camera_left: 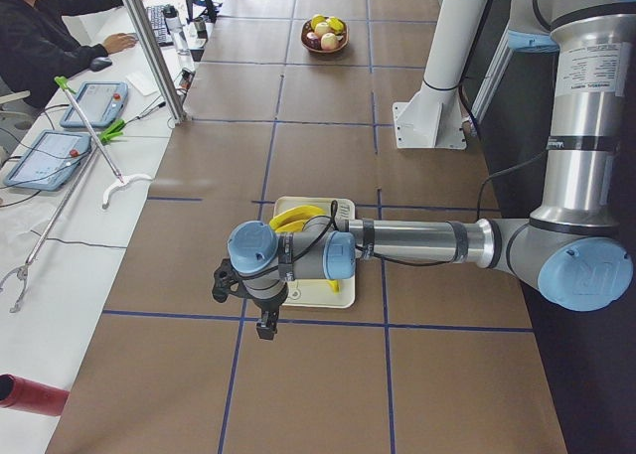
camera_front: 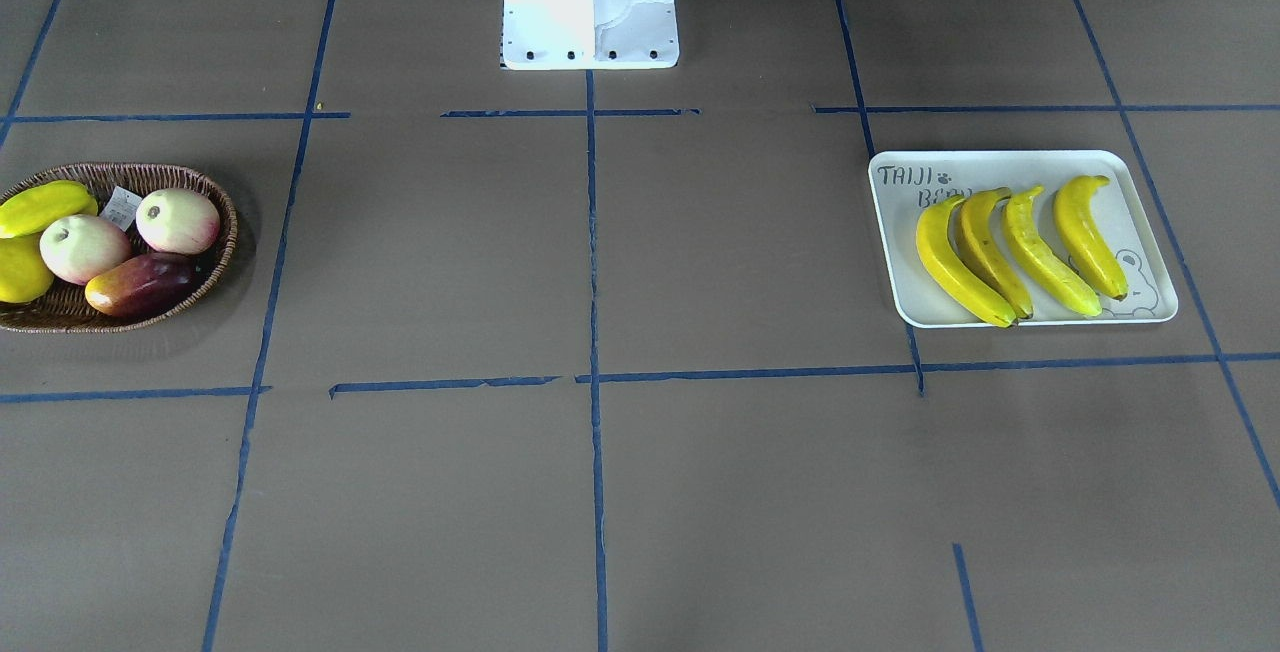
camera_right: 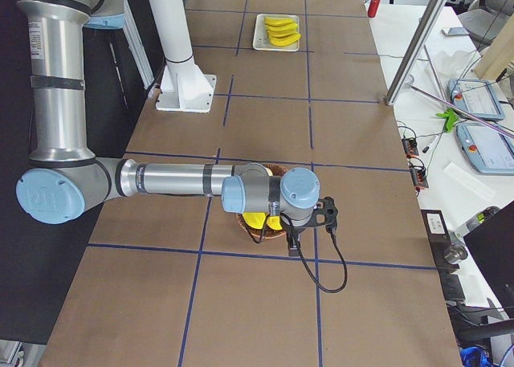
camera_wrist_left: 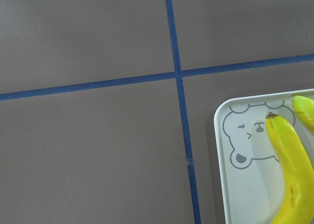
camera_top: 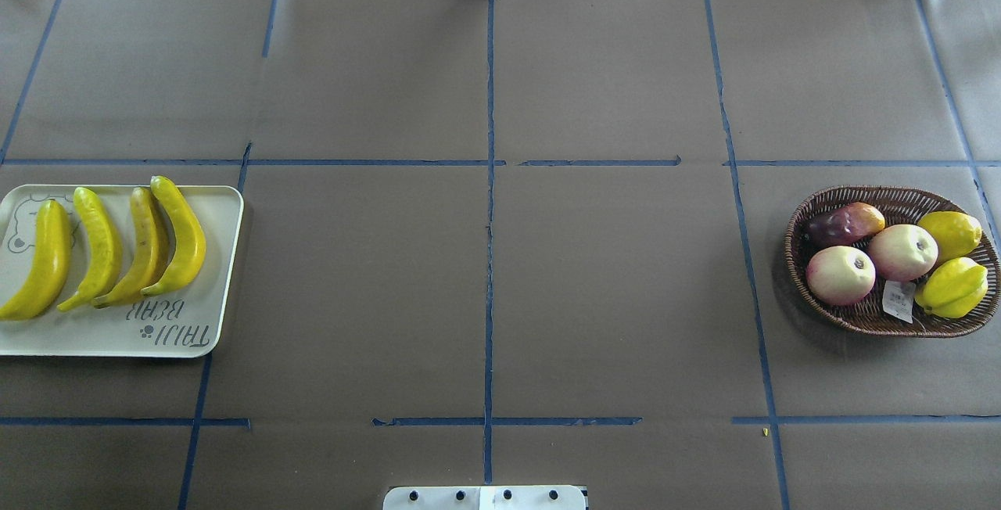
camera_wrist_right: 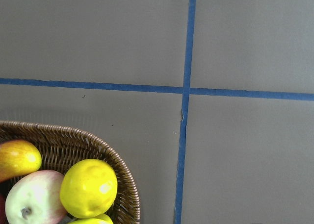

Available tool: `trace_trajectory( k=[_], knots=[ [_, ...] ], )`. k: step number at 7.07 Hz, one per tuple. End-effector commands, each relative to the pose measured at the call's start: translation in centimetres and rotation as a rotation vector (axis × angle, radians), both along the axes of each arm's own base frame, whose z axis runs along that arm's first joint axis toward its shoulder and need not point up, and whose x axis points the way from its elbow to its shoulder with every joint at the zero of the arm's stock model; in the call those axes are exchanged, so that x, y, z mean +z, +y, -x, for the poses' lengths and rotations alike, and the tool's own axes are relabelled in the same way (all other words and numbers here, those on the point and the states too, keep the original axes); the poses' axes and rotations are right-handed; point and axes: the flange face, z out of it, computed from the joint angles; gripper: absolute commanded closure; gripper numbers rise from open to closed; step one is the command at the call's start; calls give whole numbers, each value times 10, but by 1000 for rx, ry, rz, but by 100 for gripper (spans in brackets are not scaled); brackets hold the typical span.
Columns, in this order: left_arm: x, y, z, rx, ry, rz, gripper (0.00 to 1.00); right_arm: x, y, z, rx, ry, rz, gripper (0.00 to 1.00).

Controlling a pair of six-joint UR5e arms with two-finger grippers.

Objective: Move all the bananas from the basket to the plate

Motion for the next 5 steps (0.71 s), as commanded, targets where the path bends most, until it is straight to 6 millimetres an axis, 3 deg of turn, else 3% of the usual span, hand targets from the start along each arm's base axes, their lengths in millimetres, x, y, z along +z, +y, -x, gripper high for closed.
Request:
trace_trajectory(
  k=[1, 3, 5],
  knots=[
    [-1, 1, 1, -12, 1, 17, 0, 15, 9, -4, 9, -5, 42, 0],
    [0, 1, 1, -11, 1, 16, 0, 28, 18, -16, 36, -4, 72, 0],
    [-2, 0, 1, -11, 1, 11, 0, 27, 34, -54, 122, -16, 154, 0]
  ],
)
